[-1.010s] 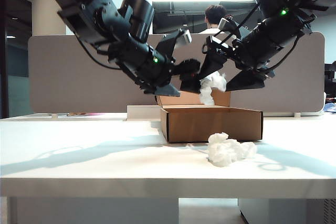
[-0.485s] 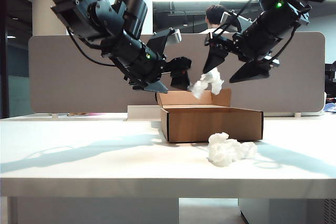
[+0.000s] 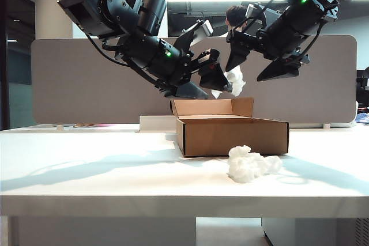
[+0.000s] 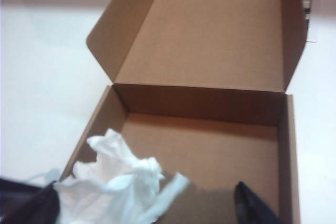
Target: Pick up all the paper balls on the table and put them in the paper box.
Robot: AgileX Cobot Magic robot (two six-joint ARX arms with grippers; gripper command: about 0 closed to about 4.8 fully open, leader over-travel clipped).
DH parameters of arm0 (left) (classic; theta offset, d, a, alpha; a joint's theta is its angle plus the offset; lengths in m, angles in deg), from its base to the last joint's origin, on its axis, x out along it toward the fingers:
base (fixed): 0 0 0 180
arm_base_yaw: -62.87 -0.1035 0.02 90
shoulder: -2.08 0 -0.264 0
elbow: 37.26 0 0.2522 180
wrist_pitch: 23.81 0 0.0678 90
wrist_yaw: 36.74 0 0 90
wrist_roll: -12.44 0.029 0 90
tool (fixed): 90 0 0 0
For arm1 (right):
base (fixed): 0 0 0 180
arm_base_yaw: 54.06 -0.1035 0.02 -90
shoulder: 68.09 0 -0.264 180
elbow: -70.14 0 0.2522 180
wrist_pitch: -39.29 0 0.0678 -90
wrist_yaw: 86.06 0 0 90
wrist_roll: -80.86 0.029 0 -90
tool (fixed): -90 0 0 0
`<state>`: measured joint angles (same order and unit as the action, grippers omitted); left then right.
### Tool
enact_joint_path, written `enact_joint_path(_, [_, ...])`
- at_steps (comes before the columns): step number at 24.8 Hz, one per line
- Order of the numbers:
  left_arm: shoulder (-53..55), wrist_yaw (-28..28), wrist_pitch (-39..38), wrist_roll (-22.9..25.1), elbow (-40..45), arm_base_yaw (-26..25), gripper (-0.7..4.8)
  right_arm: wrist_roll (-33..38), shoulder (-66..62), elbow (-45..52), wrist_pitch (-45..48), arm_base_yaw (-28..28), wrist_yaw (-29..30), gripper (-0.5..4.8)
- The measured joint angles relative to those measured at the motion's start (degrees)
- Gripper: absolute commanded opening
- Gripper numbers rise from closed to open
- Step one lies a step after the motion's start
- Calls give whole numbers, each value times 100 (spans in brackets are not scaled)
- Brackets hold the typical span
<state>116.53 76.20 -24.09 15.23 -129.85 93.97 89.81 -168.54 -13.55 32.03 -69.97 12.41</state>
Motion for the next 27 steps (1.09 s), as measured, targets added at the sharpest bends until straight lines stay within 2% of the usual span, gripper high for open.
enact_joint_path(6, [0,-127,682,-68,0,2,372,2,0,0,2,0,55,479])
enact_joint_path(12, [0,-107,715,-348,0,302,371,11,0,2,4,-4,55,479])
enact_joint_path(16, [9,-597,942,-258,2,396,349,118,9,-13,44,-20,120,479])
enact_joint_path(19, [44,-774,1086,-162,0,339,248,205,9,-35,48,-24,170,479])
enact_joint_path(23, [120,-916,1163,-131,-4,295,40,205,7,-28,-11,-55,317,479])
enact_joint_path(25, [153,-911,1152,-107,-2,326,-8,205,9,-28,-46,-63,350,479])
enact_joint_path(27, [153,-907,1156,15,-4,341,-6,205,9,-28,-92,-59,354,479])
